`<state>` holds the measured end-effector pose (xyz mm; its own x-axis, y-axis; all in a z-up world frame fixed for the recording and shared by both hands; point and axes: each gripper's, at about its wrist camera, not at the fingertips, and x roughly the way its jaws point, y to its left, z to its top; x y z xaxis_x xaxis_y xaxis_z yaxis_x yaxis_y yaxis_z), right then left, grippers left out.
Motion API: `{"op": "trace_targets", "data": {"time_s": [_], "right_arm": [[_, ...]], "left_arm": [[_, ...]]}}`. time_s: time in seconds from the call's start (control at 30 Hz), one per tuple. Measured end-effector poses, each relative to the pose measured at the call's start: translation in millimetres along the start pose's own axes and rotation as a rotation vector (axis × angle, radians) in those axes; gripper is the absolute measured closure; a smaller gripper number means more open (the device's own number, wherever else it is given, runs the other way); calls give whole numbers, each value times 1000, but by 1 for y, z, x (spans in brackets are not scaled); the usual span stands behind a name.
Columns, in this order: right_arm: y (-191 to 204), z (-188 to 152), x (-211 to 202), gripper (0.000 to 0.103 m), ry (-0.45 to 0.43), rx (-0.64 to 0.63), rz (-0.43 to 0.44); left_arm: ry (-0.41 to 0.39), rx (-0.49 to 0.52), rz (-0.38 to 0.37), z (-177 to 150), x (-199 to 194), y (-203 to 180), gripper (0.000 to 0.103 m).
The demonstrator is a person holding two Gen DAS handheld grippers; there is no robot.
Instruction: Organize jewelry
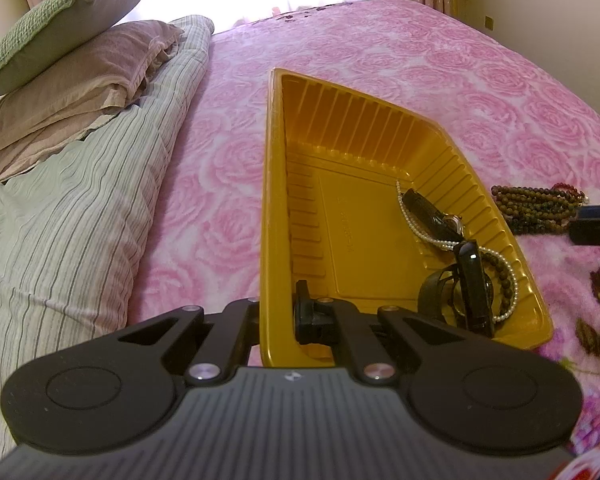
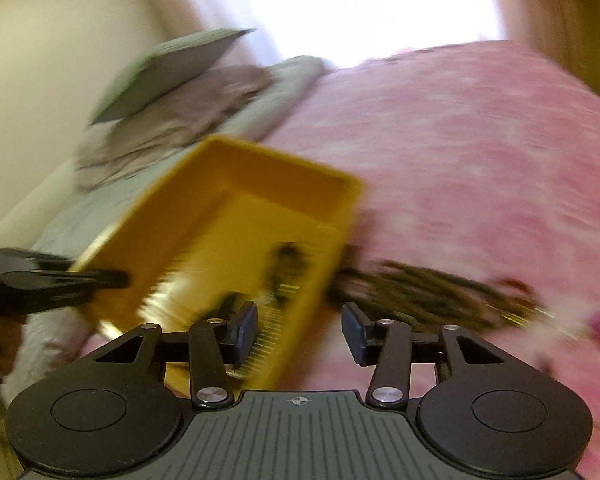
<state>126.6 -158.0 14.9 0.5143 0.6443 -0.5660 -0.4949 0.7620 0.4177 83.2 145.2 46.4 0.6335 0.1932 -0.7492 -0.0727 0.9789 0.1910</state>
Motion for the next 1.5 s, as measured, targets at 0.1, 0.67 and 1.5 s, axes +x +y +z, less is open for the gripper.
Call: {"op": "trace_targets", "data": {"time_s": [0.1, 0.67, 1.5], "right_arm": [[-26, -11, -21, 55, -31, 38, -112], [-77, -22, -9, 56, -23, -140, -396], [-22, -8, -1, 95, -63, -316, -276]], "left_arm": [[-1, 0, 0, 0, 0, 0, 100], [1, 10, 10, 3, -2, -2, 100], [3, 15, 11, 3, 2, -2, 100]]}}
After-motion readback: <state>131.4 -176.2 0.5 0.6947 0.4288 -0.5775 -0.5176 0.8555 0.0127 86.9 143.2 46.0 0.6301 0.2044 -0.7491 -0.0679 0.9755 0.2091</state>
